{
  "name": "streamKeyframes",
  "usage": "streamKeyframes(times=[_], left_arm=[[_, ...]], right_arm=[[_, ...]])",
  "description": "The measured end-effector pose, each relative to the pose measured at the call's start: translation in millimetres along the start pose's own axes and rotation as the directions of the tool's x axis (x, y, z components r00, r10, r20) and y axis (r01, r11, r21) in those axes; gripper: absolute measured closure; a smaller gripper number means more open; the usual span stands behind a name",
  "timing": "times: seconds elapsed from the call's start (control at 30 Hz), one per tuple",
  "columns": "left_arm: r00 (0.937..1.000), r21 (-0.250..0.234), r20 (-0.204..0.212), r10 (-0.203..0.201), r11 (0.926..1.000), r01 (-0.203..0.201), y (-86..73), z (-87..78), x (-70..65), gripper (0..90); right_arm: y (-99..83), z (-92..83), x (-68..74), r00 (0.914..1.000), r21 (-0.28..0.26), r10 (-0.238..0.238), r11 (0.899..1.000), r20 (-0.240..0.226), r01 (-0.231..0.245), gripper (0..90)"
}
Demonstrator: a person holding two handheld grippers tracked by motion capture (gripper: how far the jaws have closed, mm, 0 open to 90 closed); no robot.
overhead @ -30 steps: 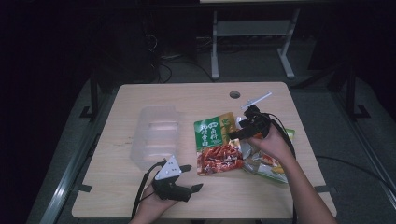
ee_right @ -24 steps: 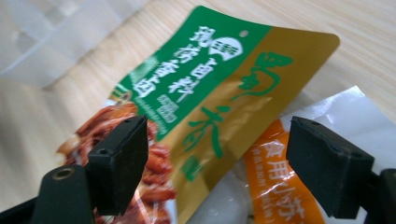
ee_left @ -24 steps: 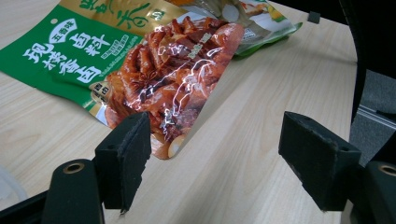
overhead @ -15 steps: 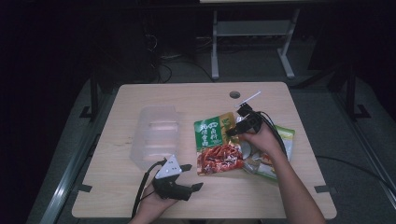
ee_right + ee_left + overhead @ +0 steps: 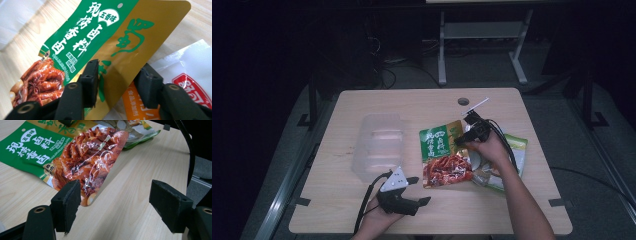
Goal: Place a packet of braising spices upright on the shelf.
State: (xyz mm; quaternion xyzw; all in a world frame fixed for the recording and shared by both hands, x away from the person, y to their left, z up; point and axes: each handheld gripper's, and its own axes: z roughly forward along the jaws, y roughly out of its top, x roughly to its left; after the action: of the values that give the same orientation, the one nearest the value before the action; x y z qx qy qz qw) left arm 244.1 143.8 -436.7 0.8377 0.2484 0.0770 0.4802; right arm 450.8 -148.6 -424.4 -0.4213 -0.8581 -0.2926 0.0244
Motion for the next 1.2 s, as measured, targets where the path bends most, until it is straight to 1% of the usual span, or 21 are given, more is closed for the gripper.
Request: streamKeyframes(times=[0.03, 0.13, 0.2, 0.27, 0.3, 0.33, 0.37, 0.47, 0.53, 0.6, 0.67, 0.77, 0.8, 0.93, 0.97, 1.0, 1.03, 1.07, 1.13, 1.17, 1.2], left_arm=[[1.0, 0.0, -0.001, 0.0, 1.0, 0.0, 0.0, 0.0, 0.2, 25.2], [1.0, 0.001, -0.003, -0.001, 1.0, 0.001, 0.0, 0.0, 0.5, 25.1], [1.0, 0.002, -0.003, -0.003, 1.0, 0.003, 0.1, 0.2, 0.6, 25.2], [1.0, 0.003, -0.002, -0.003, 1.0, 0.004, 0.1, 0.5, 0.8, 25.2], [1.0, 0.003, -0.003, -0.004, 1.0, 0.004, 0.1, 0.7, 0.7, 25.2], [1.0, 0.002, -0.003, -0.006, 1.0, 0.006, 0.1, 0.7, 0.9, 25.1], [1.0, 0.0, -0.002, -0.009, 1.0, 0.009, 0.1, 0.8, 1.0, 25.1], [0.9999, -0.002, -0.004, -0.009, 1.0, 0.009, 0.3, 0.7, 2.0, 25.2], [0.9999, 0.001, -0.007, -0.011, 0.9999, 0.011, 0.8, 0.1, 2.0, 25.2], [0.9998, -0.006, -0.003, -0.021, 0.9998, 0.021, 1.9, -0.1, 1.9, 25.1], [0.9998, -0.004, -0.004, -0.018, 0.9998, 0.018, 3.2, 0.8, 1.6, 25.1], [0.9995, -0.004, -0.001, -0.03, 0.9995, 0.03, 5.4, 2.0, 2.5, 25.1], [0.9993, -0.011, -0.001, -0.036, 0.9993, 0.036, 6.2, 2.9, 3.3, 25.1], [0.9977, -0.027, 0.006, -0.067, 0.9974, 0.068, 10.5, 3.7, 6.2, 25.1], [0.9977, -0.027, 0.006, -0.067, 0.9974, 0.068, 10.5, 3.7, 6.2, 25.1], [0.9982, -0.025, 0.006, -0.06, 0.9979, 0.06, 11.2, 3.7, 6.6, 25.0], [0.998, -0.03, 0.005, -0.063, 0.9976, 0.063, 12.0, 4.4, 6.5, 25.0], [0.9978, -0.031, 0.005, -0.066, 0.9974, 0.066, 13.2, 4.9, 6.8, 25.0], [0.9972, -0.035, 0.004, -0.074, 0.9966, 0.074, 16.2, 6.7, 8.2, 25.0], [0.997, -0.035, 0.0, -0.077, 0.9964, 0.077, 17.7, 7.6, 9.9, 25.0], [0.9959, -0.042, 0.002, -0.09, 0.9951, 0.09, 19.2, 9.1, 11.4, 24.9]], right_arm=[[0.0, 0.0, 0.0, 1.0, 0.0, 0.0, 1.0, 0.0, 0.0, 59.6], [0.2, -1.0, 0.3, 0.9999, -0.009, 0.011, 1.0, -0.012, -0.011, 66.8], [0.3, -1.1, -0.1, 0.9998, -0.015, 0.011, 1.0, -0.015, -0.011, 73.1], [0.6, -1.8, -1.4, 0.9994, -0.028, 0.011, 1.0, -0.033, -0.012, 79.5], [0.6, -1.8, -1.4, 0.9994, -0.028, 0.011, 1.0, -0.033, -0.012, 79.5], [0.1, -1.3, -2.1, 0.9989, -0.03, 0.009, 0.999, -0.047, -0.01, 82.9], [0.1, -1.3, -2.1, 0.9989, -0.03, 0.009, 0.999, -0.047, -0.01, 82.9], [-0.1, -4.1, -0.1, 0.9982, -0.044, 0.003, 0.999, -0.06, -0.006, 89.8], [-0.1, -6.4, 2.5, 0.9985, -0.045, -0.007, 0.999, -0.055, 0.004, 89.9], [-0.8, -9.0, 4.2, 0.9983, -0.053, -0.009, 0.999, -0.058, 0.006, 90.0], [-2.7, -11.5, 6.0, 0.9983, -0.069, -0.02, 0.997, -0.055, 0.016, 90.0], [-5.1, -15.2, 7.6, 0.998, -0.082, -0.014, 0.997, -0.061, 0.009, 90.0], [-7.9, -19.2, 8.7, 0.9974, -0.106, -0.019, 0.994, -0.07, 0.011, 90.0], [-12.6, -30.7, 13.7, 0.9966, -0.15, -0.037, 0.988, -0.074, 0.026, 90.0], [-13.1, -33.7, 16.0, 0.9967, -0.155, -0.043, 0.987, -0.068, 0.032, 90.0], [-13.8, -38.4, 19.4, 0.9959, -0.169, -0.062, 0.984, -0.066, 0.05, 90.0], [-13.8, -38.4, 19.4, 0.9959, -0.169, -0.062, 0.984, -0.066, 0.05, 90.0], [-15.0, -47.1, 25.9, 0.9951, -0.193, -0.073, 0.979, -0.067, 0.059, 90.0], [-17.0, -55.5, 32.2, 0.9932, -0.223, -0.095, 0.972, -0.067, 0.078, 90.0], [-17.0, -55.5, 32.2, 0.9932, -0.223, -0.095, 0.972, -0.067, 0.078, 90.0], [-18.5, -59.1, 35.1, 0.9923, -0.24, -0.104, 0.967, -0.067, 0.085, 90.0]])
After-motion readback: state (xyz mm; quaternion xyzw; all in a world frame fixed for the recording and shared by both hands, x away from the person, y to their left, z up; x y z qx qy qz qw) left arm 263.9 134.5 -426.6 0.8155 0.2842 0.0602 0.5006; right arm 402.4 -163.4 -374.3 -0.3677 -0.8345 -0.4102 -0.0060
